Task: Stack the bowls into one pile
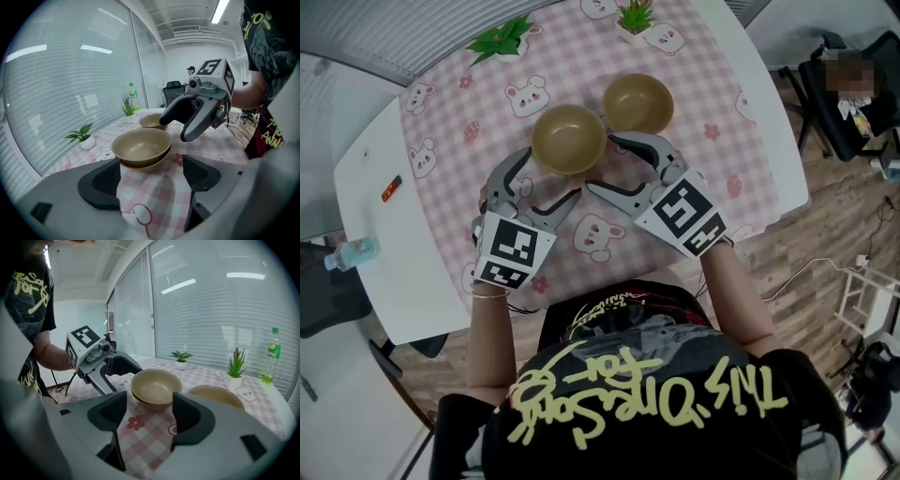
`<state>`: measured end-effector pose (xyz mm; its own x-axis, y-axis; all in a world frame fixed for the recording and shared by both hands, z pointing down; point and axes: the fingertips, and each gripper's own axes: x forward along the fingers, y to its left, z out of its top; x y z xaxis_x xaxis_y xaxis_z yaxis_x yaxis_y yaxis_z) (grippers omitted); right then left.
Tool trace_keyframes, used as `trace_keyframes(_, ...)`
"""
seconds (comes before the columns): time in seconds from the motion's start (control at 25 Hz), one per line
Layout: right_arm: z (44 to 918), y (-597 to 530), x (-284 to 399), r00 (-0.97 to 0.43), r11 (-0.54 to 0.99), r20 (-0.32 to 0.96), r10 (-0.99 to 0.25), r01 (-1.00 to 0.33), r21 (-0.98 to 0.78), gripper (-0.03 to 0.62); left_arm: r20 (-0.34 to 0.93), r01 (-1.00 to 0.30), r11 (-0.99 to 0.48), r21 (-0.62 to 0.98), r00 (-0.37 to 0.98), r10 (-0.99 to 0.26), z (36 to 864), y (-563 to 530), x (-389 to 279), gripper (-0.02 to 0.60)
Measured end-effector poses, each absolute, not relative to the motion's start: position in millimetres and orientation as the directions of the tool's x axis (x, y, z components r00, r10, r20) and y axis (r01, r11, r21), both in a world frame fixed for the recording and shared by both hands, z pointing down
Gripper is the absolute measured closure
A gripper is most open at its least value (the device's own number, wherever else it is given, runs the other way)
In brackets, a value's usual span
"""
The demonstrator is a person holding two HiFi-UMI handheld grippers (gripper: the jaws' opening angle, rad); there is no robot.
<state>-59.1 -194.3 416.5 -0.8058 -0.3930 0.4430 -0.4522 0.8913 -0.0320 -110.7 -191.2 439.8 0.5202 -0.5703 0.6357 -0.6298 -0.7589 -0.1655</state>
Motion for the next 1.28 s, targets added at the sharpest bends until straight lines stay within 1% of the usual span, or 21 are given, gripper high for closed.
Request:
trace_keyframes(0.32, 402, -185, -41, -0.805, 0.883, 0.416, -0.422, -0.469, -0.011, 0.286, 0.604, -0.632, -0.754, -0.178, 0.535, -0.591, 422, -183, -99, 0.164)
trace_keyframes(0.72, 381, -168, 13, -0.785, 0.849, 0.372, -0.496, -0.528, 0.019, 0.286, 0.559, -0.604, -0.779, -0.169, 0.592, -0.581, 401, -163, -48, 0.164)
trace_keyframes(1.0, 377, -157, 42, -0.782, 0.839, 0.351, -0.516, -0.544, 0.02, 0.286, 0.578, -0.63, -0.757, -0.172, 0.557, -0.596, 404, -154, -42, 0.164)
trace_keyframes(1.28, 378, -145, 51, -0.794, 0.853, 0.356, -0.493, -0.521, 0.021, 0.286, 0.579, -0.679, -0.716, -0.164, 0.521, -0.627, 409, -144, -46, 0.164)
